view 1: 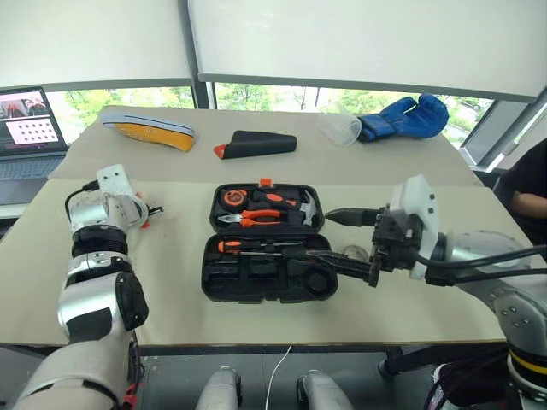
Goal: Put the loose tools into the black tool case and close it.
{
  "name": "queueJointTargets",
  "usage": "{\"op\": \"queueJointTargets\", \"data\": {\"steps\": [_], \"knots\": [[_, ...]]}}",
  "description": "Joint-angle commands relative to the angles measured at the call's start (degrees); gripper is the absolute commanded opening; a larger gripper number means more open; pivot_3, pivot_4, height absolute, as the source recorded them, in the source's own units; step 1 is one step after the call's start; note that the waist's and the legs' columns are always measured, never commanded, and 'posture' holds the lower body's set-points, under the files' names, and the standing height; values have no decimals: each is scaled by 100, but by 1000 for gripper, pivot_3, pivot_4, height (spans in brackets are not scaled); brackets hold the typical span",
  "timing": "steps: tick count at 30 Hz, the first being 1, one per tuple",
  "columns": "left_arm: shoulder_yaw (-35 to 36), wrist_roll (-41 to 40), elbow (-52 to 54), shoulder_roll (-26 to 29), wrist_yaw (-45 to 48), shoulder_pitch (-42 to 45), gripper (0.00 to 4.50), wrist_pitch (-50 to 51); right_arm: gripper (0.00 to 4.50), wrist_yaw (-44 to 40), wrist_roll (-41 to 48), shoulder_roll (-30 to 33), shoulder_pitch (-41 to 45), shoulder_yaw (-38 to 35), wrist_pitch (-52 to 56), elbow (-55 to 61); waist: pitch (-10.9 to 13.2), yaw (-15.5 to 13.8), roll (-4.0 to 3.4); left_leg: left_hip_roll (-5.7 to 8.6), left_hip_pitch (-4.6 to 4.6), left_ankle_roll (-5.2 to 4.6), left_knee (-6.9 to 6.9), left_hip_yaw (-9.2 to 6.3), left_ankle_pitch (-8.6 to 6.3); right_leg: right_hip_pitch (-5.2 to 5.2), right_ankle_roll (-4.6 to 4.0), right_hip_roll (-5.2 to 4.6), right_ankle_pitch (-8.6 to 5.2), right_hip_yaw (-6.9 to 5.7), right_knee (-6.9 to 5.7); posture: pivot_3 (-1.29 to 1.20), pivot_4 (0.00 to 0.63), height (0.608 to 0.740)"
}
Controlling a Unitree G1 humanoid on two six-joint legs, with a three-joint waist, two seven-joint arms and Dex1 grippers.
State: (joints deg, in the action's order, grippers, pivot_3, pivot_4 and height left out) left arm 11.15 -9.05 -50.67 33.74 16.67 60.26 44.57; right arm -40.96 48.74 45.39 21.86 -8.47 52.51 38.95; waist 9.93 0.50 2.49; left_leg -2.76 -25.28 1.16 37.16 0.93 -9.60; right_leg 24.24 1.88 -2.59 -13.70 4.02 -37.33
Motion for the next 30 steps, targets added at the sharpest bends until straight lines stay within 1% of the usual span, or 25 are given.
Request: {"op": "queueJointTargets", "data": {"steps": [1,3,4,5,8,9,13,16,20,26,30], "knots": [[-1424,315,811,530,3345,37,451,-1578,4500,-76,189,164,24,-268,-107,126,1,24,2,-1,-2,1,-16,1,0,0,-7,0,9,0,21,0,150,740],[-1814,180,1293,743,4637,-97,451,-1835,4500,-162,181,249,-74,-241,-143,182,1,26,1,-6,-8,0,-24,4,4,0,-15,-2,13,0,36,0,150,740],[-1928,124,1460,803,5066,-133,451,-1889,4500,-199,177,284,-106,-230,-159,195,0,28,1,-7,-10,-1,-25,5,4,0,-15,-3,11,1,39,0,150,740],[-2116,-40,1880,935,5777,-239,451,-1839,4500,-218,148,317,-154,-201,-185,231,0,32,1,-7,-14,-2,-32,5,4,1,-16,-2,7,1,49,0,150,740],[-2498,-267,2784,1187,7007,-443,451,-1693,4500,-196,65,352,-231,-152,-226,288,0,63,0,-9,-26,-15,-33,6,-4,10,-14,0,-7,2,47,0,150,740],[-2647,-253,3064,1237,7212,-484,451,-1644,4500,-160,48,346,-256,-147,-226,310,1,72,0,-9,-27,-19,-33,6,-6,11,-13,0,-10,3,44,0,150,740],[-3215,26,3848,1238,7467,-623,451,-1402,4500,64,64,264,-407,-179,-201,465,2,27,0,-9,-29,-23,-32,2,-8,14,-9,2,-18,0,32,0,150,740],[-3407,82,4395,1244,7408,-777,451,-1041,4500,179,76,248,-505,-199,-196,571,1,31,0,-8,-27,-23,-22,1,-7,8,-4,1,-21,1,31,0,150,740],[-3607,54,4990,1326,7462,-945,451,-579,4500,300,81,257,-574,-219,-204,641,2,38,0,-8,-24,-37,-17,1,2,7,32,3,-35,3,27,0,150,740],[-3931,611,4635,1228,6870,-984,451,-405,4500,427,50,238,-576,-187,-243,655,1,39,0,-9,-7,-48,-17,1,9,1,32,5,-34,4,18,0,150,740],[-3752,381,4515,1050,6727,-1005,451,68,4500,486,10,224,-589,-144,-269,660,2,35,0,-8,-9,-50,-16,1,11,1,34,5,-32,4,19,0,150,740]]}}
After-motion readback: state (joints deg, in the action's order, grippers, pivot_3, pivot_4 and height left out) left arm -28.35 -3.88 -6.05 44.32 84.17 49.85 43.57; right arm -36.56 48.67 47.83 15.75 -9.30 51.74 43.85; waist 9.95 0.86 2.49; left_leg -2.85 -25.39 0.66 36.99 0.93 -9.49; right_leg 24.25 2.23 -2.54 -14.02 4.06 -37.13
